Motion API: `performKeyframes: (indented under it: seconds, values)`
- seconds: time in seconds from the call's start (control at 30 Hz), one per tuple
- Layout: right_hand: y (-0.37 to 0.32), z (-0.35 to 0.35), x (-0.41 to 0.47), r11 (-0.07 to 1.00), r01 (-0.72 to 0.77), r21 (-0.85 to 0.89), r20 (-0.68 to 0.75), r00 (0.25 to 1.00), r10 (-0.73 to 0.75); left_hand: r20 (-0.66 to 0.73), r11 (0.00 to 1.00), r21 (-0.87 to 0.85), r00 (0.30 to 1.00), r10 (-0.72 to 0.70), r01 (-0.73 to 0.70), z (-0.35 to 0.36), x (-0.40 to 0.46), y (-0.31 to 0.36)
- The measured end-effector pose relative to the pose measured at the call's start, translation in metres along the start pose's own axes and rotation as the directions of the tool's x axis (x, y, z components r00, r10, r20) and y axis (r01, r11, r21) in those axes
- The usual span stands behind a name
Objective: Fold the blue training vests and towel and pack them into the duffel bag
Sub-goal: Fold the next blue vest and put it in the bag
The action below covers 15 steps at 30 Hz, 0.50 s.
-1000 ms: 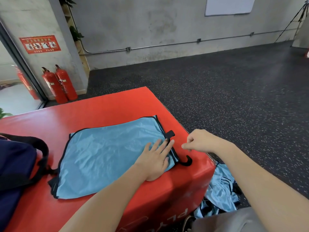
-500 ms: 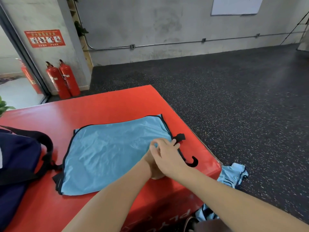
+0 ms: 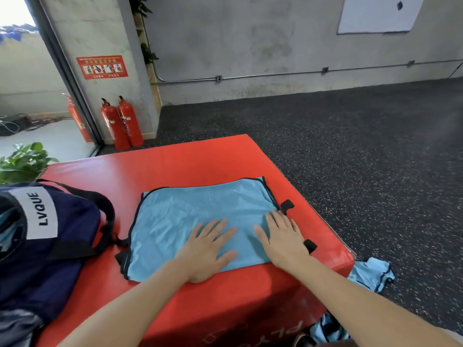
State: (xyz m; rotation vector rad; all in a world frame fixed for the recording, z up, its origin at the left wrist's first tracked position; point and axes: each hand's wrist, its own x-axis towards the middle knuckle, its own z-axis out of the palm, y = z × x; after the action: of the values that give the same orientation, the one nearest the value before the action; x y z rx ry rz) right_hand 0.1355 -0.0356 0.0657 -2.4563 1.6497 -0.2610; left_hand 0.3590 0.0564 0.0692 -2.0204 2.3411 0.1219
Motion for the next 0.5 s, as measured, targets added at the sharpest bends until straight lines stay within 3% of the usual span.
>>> performKeyframes:
  seconds: [0.27, 0.5]
  values:
    - [0.002, 0.001, 0.004, 0.994, -0.044, -0.105, 0.065, 0.997, 0.051, -0.003, 0.953, -0.062, 0.955, -0.298, 0.297, 0.004, -0.069, -0.062]
    - [0.01, -0.006, 0.004, 0.988, 0.012, -0.156, 0.126, 0.992, 0.008, -0.078, 0.912, -0.085, 0.91, -0.408, 0.401, 0.012, -0.116, -0.095]
